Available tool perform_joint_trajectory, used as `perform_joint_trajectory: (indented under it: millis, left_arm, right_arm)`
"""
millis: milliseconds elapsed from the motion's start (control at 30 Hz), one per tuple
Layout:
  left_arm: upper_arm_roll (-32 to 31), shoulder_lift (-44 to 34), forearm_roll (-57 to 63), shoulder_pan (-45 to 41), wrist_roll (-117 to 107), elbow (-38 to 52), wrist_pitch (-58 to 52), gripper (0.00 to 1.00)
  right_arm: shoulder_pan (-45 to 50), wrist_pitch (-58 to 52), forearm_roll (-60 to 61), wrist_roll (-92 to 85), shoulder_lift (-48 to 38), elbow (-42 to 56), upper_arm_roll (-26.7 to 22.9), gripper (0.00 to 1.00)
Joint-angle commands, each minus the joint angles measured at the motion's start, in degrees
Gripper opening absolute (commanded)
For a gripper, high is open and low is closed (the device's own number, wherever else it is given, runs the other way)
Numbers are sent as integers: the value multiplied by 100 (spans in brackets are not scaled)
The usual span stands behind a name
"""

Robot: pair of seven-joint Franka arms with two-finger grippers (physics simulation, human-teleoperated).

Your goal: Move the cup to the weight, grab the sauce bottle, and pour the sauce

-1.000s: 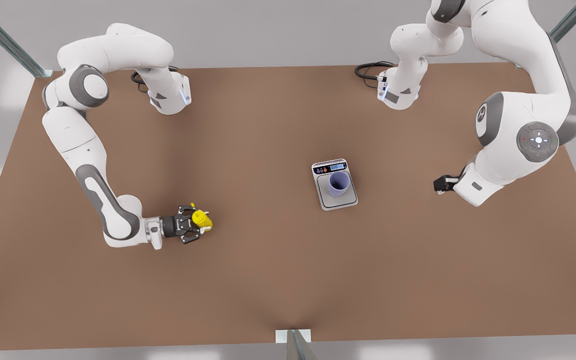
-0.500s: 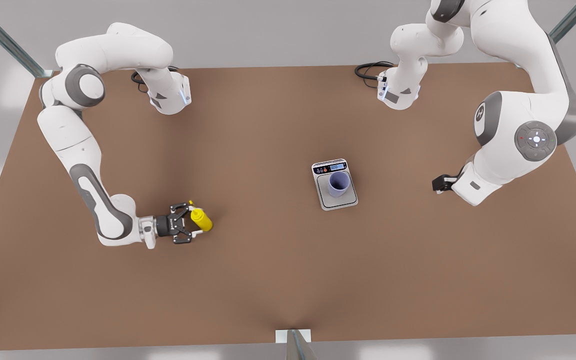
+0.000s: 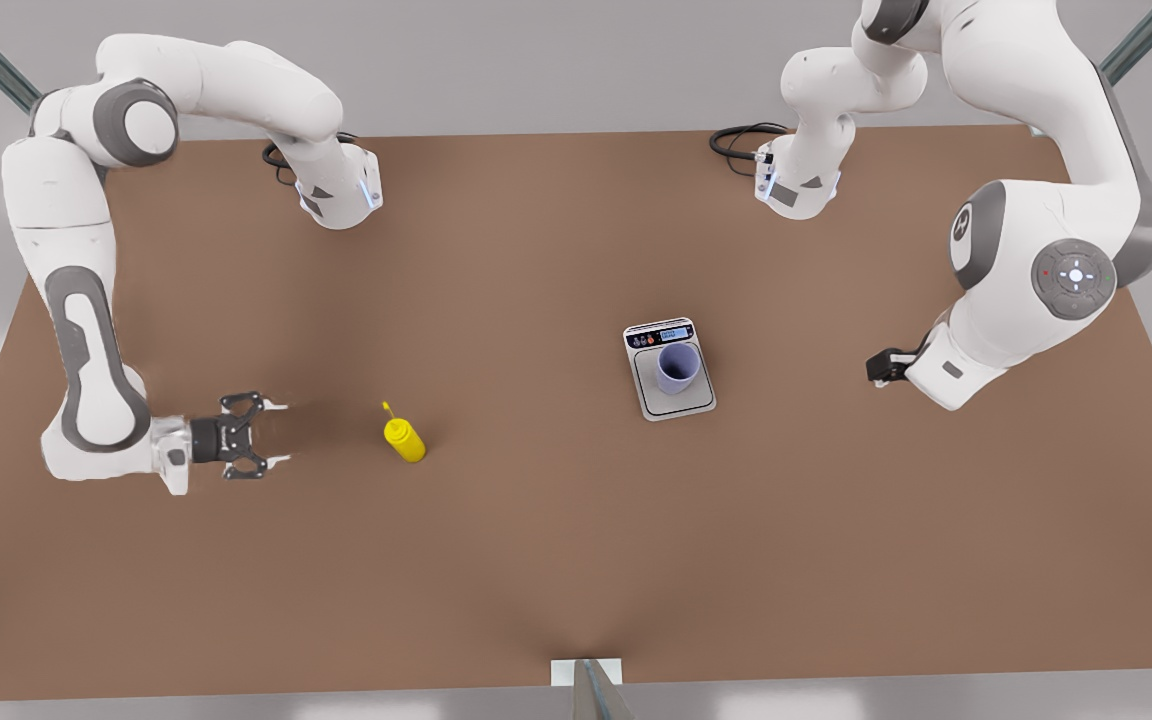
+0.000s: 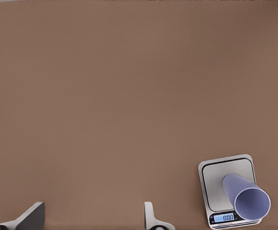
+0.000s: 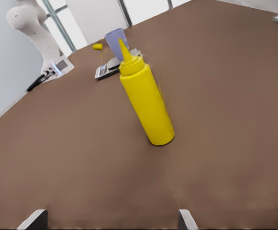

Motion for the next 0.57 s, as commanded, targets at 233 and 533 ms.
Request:
perform_joint_trajectory:
  millis: [233,533]
  left_arm:
    - [0,-111,172,0,9,-14,-53,100]
    - [17,-93,146,0,0,-14,-53,100]
  right_arm:
    - [2439,250,-2120,6164,-1230,1293,-1730,100]
    - [4039,426,-2137,9795,-3129,-184,-2987,100]
